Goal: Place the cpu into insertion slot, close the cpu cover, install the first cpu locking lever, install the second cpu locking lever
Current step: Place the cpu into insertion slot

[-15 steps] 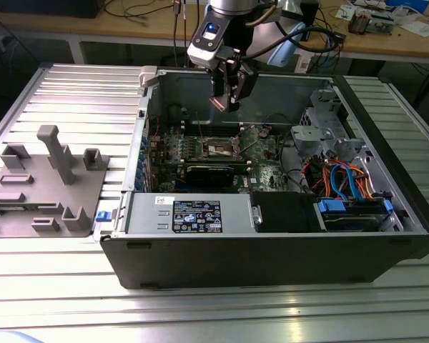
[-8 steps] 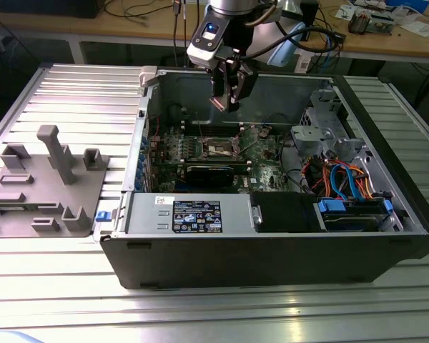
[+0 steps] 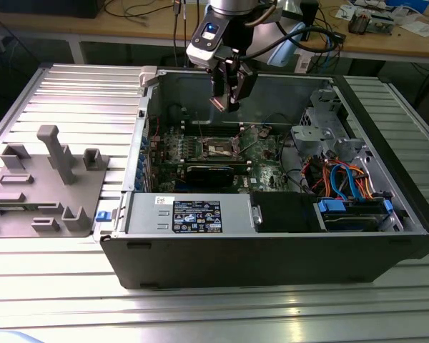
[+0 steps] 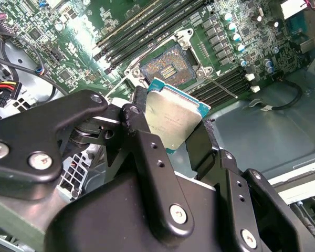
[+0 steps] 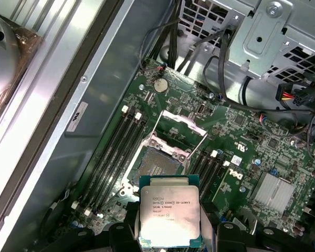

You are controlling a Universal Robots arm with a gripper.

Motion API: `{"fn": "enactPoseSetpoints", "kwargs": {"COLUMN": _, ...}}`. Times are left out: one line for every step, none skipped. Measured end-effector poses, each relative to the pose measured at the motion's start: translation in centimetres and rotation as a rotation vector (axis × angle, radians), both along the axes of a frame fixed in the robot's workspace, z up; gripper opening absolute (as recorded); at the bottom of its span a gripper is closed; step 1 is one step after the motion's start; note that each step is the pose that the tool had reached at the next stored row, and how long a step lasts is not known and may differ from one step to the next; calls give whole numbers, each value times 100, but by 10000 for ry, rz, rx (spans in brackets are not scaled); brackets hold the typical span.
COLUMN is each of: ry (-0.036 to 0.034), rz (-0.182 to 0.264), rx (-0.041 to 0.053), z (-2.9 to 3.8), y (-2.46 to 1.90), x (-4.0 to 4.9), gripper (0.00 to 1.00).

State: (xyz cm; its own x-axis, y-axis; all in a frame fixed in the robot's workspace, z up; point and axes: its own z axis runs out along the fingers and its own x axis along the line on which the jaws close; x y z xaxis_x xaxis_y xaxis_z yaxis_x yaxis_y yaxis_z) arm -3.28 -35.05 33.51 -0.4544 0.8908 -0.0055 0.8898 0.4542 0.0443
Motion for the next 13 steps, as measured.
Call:
{"fn": "enactPoseSetpoints", "kwargs": {"ry": 0, "rz": -10, "rx": 0, "z": 0, "y": 0, "x": 0, "gripper": 54}}
{"fn": "enactPoseSetpoints", "kwargs": {"ry": 0, "rz": -11, "rx": 0, "z": 0, "y": 0, "x": 0, "gripper": 54}}
{"fn": "enactPoseSetpoints", "kwargs": {"ry": 0, "rz": -15, "rx": 0, "z": 0, "y": 0, "x": 0, "gripper": 54}}
{"fn": "enactPoseSetpoints", "kwargs": {"ry": 0, "rz": -20, "rx": 0, "z": 0, "y": 0, "x": 0, "gripper": 54}}
{"fn": "enactPoseSetpoints", "kwargs": {"ry": 1, "rz": -25, "rx": 0, "z": 0, "y": 0, "x": 0, "gripper": 54}}
{"fn": "enactPoseSetpoints", "kwargs": {"ry": 0, "rz": -33, "rx": 0, "z": 0, "y": 0, "x": 0, "gripper": 54}}
{"fn": "enactPoseSetpoints", "kwargs": {"ry": 0, "rz": -47, "rx": 0, "z": 0, "y": 0, "x": 0, "gripper": 54}}
{"fn": "enactPoseSetpoints", "kwargs": {"ry": 0, "rz": -59, "rx": 0, "z": 0, "y": 0, "x": 0, "gripper": 54}}
{"fn": "enactPoseSetpoints", "kwargs": {"ry": 0, "rz": -74, "rx": 1, "z": 0, "y": 0, "x": 0, "gripper": 54}}
{"fn": "enactPoseSetpoints", "kwargs": {"ry": 0, "rz": -100, "rx": 0, "z": 0, "y": 0, "x": 0, "gripper": 54}}
{"fn": "enactPoseSetpoints", "kwargs": {"ry": 0, "rz": -122, "rx": 0, "z": -1, "y": 0, "x": 0, "gripper": 54}}
{"fn": "enactPoseSetpoints", "kwargs": {"ry": 0, "rz": -135, "rx": 0, "z": -1, "y": 0, "x": 0, "gripper": 54}}
{"fn": "enactPoseSetpoints", "kwargs": {"ry": 0, "rz": -151, "rx": 0, "z": -1, "y": 0, "x": 0, "gripper": 54}}
